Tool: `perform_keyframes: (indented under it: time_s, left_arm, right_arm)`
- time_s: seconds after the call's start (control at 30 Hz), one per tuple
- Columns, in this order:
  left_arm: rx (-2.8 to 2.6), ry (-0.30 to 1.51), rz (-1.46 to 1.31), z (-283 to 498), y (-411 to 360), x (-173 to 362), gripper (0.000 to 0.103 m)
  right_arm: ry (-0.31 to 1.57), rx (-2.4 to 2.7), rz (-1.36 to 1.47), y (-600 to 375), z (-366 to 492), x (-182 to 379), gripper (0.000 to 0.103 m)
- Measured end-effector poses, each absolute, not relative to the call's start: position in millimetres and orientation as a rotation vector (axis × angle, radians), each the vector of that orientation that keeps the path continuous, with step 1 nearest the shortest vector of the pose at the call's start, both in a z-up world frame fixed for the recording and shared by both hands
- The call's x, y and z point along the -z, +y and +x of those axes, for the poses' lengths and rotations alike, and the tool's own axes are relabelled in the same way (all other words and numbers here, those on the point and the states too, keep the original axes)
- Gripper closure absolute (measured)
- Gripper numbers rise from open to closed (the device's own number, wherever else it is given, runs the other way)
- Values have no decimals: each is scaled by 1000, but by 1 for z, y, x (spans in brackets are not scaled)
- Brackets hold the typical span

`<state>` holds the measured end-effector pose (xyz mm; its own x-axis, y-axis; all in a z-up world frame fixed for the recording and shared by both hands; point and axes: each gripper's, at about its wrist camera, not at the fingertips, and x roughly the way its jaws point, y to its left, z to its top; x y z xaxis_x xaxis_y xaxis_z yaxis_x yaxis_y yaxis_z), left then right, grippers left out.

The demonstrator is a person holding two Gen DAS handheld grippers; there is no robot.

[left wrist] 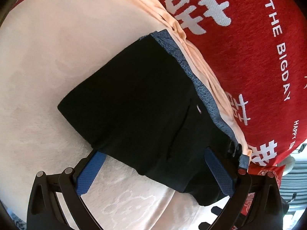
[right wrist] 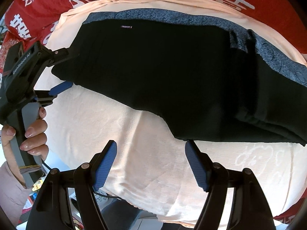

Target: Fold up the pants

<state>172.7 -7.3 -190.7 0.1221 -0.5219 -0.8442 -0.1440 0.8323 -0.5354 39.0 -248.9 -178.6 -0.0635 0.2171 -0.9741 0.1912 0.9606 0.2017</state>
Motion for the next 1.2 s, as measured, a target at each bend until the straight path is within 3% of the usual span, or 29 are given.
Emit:
perform_keyframes:
  time_s: [0.3,0.6,0.63,0.7,0.73,0.97,1.2]
  left_arm:
    - [360,1373,-768,180,-1,184,0]
    - [278,1367,-766,194,-6,199,1]
    - [239,1372,-713,195,-12,198,12]
    - [172,1370,-553,195,-25,192,44]
    - [156,1372,-464,197,-32,189,65]
    - [226,1155,183,167,-99,150,69]
    - [250,1067,384,150,-120,148,69]
  right_arm:
    - [1633,-22,320,-248,41,175,26]
    - [1600,-26,317,-257,42,167,26]
    - [1597,-28,315,-259,44,166,26]
    - [1580,-28,308,-265,51,160,26]
    - [1568,-23,302,-268,54,157,26]
    - [1461,-22,298,-303,115,113,26]
    - [1534,-291,333,-253,216,97,22]
